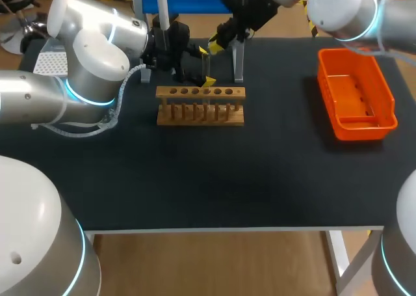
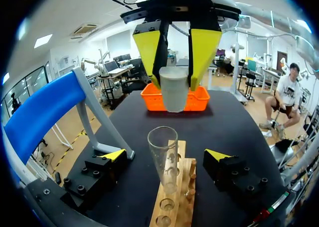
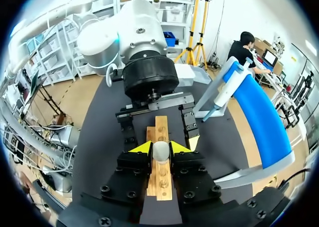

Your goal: Invert the test tube, pick up the pipette, mount the tip to pipette, aspirate from beaker and dispense into the tube, eject the tip, return the pipette, and cap with the stopper.

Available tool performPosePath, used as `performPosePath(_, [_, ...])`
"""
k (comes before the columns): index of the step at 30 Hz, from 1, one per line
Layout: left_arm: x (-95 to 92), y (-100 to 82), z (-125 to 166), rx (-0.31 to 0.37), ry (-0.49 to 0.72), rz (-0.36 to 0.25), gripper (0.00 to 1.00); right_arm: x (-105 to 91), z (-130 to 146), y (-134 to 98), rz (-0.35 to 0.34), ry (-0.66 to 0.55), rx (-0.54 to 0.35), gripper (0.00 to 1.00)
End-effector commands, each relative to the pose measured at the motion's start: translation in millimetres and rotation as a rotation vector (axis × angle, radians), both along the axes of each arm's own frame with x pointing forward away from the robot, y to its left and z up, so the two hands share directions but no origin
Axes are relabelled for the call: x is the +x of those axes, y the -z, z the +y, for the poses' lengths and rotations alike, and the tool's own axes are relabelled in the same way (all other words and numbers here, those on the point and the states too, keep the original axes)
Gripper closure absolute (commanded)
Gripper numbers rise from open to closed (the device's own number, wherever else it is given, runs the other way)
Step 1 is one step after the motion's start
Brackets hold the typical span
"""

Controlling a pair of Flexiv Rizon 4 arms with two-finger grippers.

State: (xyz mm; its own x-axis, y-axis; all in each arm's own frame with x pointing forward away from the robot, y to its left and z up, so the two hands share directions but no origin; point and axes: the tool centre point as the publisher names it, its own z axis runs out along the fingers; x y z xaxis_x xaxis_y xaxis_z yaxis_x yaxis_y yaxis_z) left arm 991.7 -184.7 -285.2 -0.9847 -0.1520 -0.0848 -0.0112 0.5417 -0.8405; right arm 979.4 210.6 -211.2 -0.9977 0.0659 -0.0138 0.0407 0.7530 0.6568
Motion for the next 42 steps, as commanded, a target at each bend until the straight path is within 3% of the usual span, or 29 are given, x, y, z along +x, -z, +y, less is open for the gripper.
performPosePath(1, [-0.3, -0.1, -1, 0.002, -0.002, 0.000, 0.00, 3.0, 4, 1, 0.005, -0.004, -0.012, 1.00])
performPosePath(15, [-0.3, -0.1, -1, 0.002, -0.002, 0.000, 0.00, 0.6, 3, 12, 0.014, -0.004, -0.029, 1.00])
performPosePath(28, [-0.3, -0.1, -1, 0.002, -0.002, 0.000, 0.00, 3.9, 7, 0, 0.000, -0.003, -0.005, 1.00])
performPosePath(42, [-0.3, -0.1, -1, 0.002, -0.002, 0.000, 0.00, 3.4, 13, 9, 0.009, -0.007, -0.006, 1.00])
